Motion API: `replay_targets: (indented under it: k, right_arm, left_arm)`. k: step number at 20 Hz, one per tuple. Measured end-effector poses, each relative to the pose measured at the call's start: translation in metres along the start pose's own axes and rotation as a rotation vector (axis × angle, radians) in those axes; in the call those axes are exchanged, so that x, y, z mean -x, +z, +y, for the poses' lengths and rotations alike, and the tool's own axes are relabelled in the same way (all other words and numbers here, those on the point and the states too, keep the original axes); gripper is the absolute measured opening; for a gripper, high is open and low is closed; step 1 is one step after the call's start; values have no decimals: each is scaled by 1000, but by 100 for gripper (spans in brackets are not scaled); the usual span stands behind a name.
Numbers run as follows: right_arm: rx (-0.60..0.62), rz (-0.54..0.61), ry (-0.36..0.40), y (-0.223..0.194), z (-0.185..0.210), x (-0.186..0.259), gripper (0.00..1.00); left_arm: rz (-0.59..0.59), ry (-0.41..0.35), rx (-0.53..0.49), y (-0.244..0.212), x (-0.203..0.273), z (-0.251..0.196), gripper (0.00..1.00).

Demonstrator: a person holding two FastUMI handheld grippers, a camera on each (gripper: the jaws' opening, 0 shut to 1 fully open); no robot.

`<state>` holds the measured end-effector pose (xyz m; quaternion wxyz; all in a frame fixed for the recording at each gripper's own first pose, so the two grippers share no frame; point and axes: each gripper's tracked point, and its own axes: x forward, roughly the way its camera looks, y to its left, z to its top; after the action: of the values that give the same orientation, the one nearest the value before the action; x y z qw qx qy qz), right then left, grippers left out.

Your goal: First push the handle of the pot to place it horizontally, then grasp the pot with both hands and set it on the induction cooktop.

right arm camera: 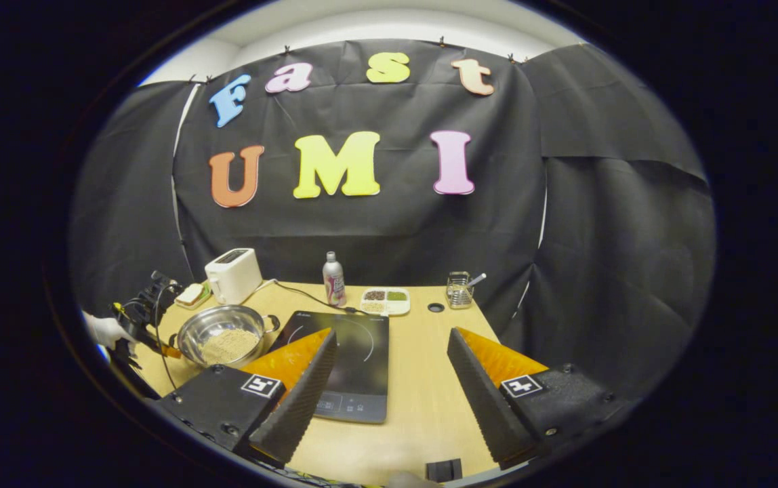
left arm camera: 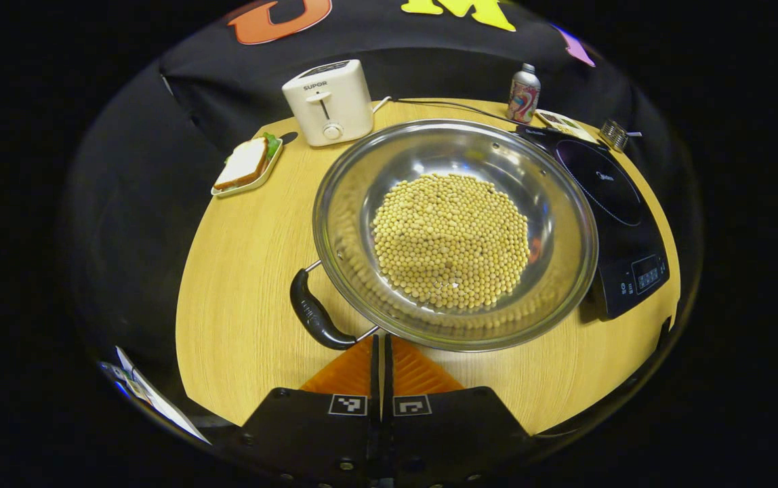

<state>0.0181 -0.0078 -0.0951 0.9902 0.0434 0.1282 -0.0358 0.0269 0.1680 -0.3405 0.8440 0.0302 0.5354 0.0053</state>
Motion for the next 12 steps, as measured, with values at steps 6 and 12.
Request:
replay_targets:
  k: [6,12]
  right_arm:
    - [4,11,-19,1,-4,-4,100]
    - [14,13,-13,5,3,-7,100]
  left_arm:
    - [-2,31,5,11,-7,18,0]
    - [1,54,50,18,-14,36,0]
